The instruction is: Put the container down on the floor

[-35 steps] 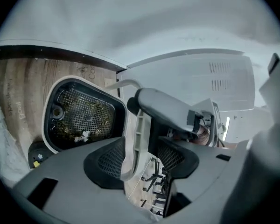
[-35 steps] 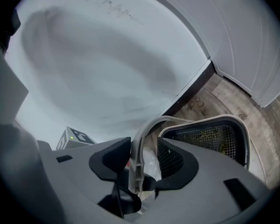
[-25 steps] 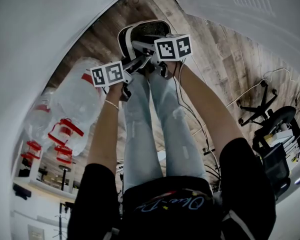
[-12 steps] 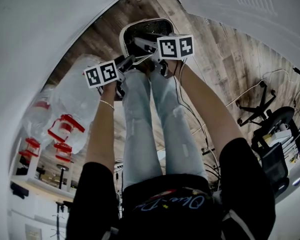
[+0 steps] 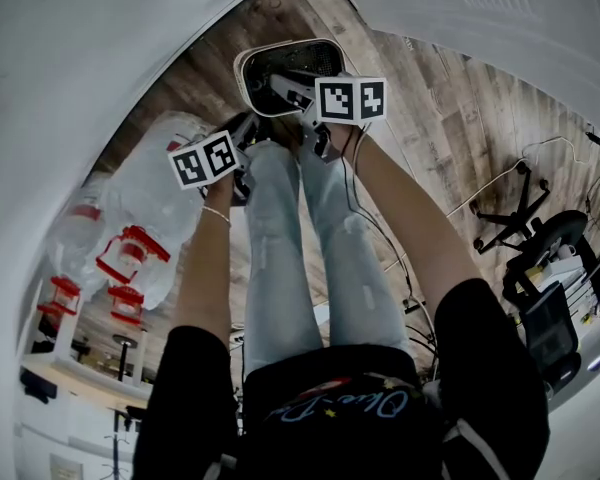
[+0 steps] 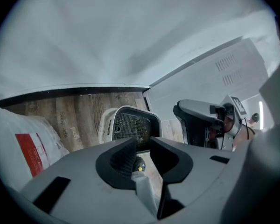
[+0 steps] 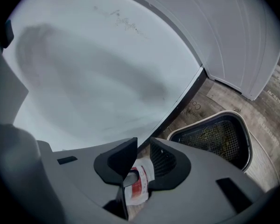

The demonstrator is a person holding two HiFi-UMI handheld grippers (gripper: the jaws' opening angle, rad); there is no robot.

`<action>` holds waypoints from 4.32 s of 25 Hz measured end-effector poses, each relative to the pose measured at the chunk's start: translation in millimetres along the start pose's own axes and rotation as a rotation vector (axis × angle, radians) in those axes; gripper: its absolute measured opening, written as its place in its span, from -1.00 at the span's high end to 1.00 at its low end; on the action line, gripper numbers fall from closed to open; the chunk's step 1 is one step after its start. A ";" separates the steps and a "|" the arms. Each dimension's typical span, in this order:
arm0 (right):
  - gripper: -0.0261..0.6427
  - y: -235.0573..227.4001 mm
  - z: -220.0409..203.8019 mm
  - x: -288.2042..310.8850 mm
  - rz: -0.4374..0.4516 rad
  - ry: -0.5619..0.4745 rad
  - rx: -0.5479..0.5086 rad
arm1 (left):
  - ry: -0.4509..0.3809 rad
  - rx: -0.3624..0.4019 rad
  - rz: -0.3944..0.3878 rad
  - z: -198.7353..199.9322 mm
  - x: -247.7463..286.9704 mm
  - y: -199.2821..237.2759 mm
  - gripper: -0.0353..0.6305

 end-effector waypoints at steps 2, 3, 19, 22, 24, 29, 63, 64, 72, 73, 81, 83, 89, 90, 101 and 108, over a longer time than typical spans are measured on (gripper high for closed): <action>0.75 -0.6 0.0 -3.5 -0.018 -0.011 0.003 | -0.019 0.019 0.007 2.1 -2.8 -3.4 0.74; 0.80 -1.0 0.8 -5.7 -0.029 -0.020 0.009 | -0.026 0.024 0.000 3.8 -4.0 -6.4 0.75; 0.92 59.4 17.6 -61.5 -0.035 -0.107 -0.068 | -0.139 0.161 -0.095 57.6 -60.5 -64.9 0.87; 0.92 69.7 28.6 -75.2 -0.047 -0.146 -0.112 | -0.142 0.218 -0.110 60.6 -71.4 -81.9 0.87; 0.92 75.1 33.0 -83.9 -0.052 -0.163 -0.122 | -0.152 0.231 -0.129 61.3 -78.1 -94.0 0.87; 0.92 93.9 41.1 -105.4 -0.062 -0.188 -0.166 | -0.181 0.252 -0.175 64.0 -96.1 -123.9 0.87; 0.92 271.6 74.8 -254.3 -0.086 -0.417 -0.483 | -0.321 0.493 -0.290 87.8 -271.3 -300.3 0.87; 0.92 276.4 75.0 -257.6 -0.085 -0.428 -0.483 | -0.324 0.505 -0.287 88.0 -275.8 -302.9 0.87; 0.92 313.1 61.6 -281.8 -0.099 -0.480 -0.571 | -0.363 0.642 -0.294 87.1 -314.1 -336.1 0.87; 0.92 316.7 59.5 -283.9 -0.102 -0.484 -0.573 | -0.367 0.658 -0.299 86.7 -318.6 -340.3 0.87; 0.92 349.4 65.4 -306.8 -0.107 -0.564 -0.593 | -0.429 0.736 -0.319 90.5 -351.4 -365.4 0.87; 0.92 359.2 66.9 -314.1 -0.100 -0.588 -0.596 | -0.450 0.756 -0.319 91.8 -360.7 -371.9 0.87; 0.92 382.6 66.7 -338.5 -0.079 -0.649 -0.590 | -0.496 0.802 -0.343 93.6 -383.1 -394.8 0.87; 0.92 385.5 66.5 -341.8 -0.078 -0.654 -0.593 | -0.505 0.810 -0.355 94.0 -387.5 -399.2 0.87; 0.92 414.6 67.8 -365.0 -0.072 -0.722 -0.627 | -0.570 0.921 -0.353 100.8 -422.1 -417.2 0.87; 0.93 422.2 69.9 -361.0 -0.073 -0.731 -0.646 | -0.560 0.939 -0.343 99.8 -424.3 -415.3 0.87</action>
Point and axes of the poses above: the fingertips, and each gripper's own axes: x forward along the fingers, y to its left, z out of its top, the point moved 1 cm from there along -x, backward along the fingers, and after that the axes turned 3 degrees about -z, right-handed, at the moved point
